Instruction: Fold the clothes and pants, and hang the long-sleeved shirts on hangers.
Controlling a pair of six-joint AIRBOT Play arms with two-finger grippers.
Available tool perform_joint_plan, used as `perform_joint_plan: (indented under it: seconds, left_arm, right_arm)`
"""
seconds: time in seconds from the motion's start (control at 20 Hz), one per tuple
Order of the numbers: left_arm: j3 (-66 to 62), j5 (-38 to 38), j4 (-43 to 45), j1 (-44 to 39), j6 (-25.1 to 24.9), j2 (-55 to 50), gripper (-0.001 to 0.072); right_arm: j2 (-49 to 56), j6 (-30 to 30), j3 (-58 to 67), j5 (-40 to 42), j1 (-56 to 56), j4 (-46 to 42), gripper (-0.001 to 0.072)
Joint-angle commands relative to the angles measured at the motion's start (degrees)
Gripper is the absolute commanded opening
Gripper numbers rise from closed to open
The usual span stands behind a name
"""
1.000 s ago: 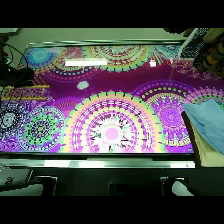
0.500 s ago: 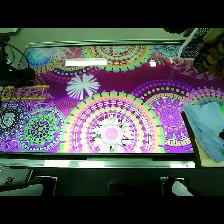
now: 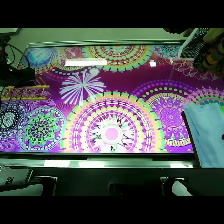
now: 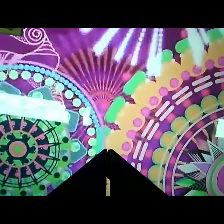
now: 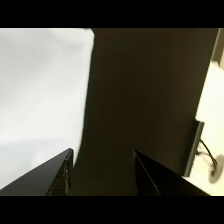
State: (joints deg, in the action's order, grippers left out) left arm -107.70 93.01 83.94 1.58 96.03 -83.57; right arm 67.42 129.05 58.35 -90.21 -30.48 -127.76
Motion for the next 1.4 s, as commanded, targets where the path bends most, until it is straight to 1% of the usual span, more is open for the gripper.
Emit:
perform_joint_plan:
  seconds: [0.0, 0.05, 0.15, 0.2, 0.25, 0.3, 0.4, 0.45, 0.55, 0.7, 0.95, 1.35]
  left_arm:
    - [0.0, 0.0, 0.0, 0.0, 0.0, 0.0, 0.0016]
    - [0.0, 0.0, 0.0, 0.0, 0.0, -0.2, 0.0017]
    - [0.0, 0.0, 0.0, 0.0, -0.5, -0.7, 0.0016]
    - [0.1, 0.0, 0.0, 0.0, -2.6, -1.0, 0.0016]
    - [0.6, -0.5, 0.0, 0.0, -4.3, -1.2, 0.0016]
    - [1.5, -1.5, 0.0, 0.0, -4.6, -1.2, 0.0016]
    - [3.1, -2.5, 0.0, 0.0, -4.6, -1.2, 0.0017]
    - [3.8, -2.6, 0.0, 0.0, -4.6, -1.2, 0.0016]
    - [4.9, -2.5, 0.0, 0.0, -4.6, -1.2, 0.0016]
    - [5.1, -2.6, 0.0, 0.0, -4.6, -1.2, 0.0016]
    - [5.1, -2.6, 0.0, 0.0, -4.6, -1.3, 0.0017]
    - [5.1, -2.6, 0.0, 0.0, -4.6, -1.4, 0.0017]
  right_arm:
    - [-1.2, -8.2, 5.7, 9.4, 0.0, 9.0, 0.031]
    - [-1.3, -12.0, 8.0, 13.6, 0.1, 15.9, 0.0272]
    - [-1.3, -21.0, 11.6, 20.7, 2.3, 30.8, 0.0253]
    - [-1.3, -24.4, 12.5, 23.2, 5.1, 36.0, 0.0253]
    - [-1.3, -27.0, 12.8, 24.7, 8.4, 39.0, 0.0252]
    - [-1.3, -28.1, 12.8, 25.2, 12.0, 40.9, 0.0249]
    - [-1.2, -30.1, 12.8, 25.2, 20.5, 42.1, 0.0137]
    - [-1.2, -30.5, 12.8, 24.7, 24.2, 42.0, 0.0123]
    - [-1.2, -30.1, 12.8, 24.1, 30.2, 41.6, 0.0054]
    - [-1.3, -30.2, 12.8, 24.2, 34.8, 41.6, 0.0055]
    - [-1.3, -30.3, 12.8, 23.7, 34.6, 39.0, 0.0067]
    - [-1.3, -30.3, 12.8, 24.2, 34.6, 39.0, 0.0066]
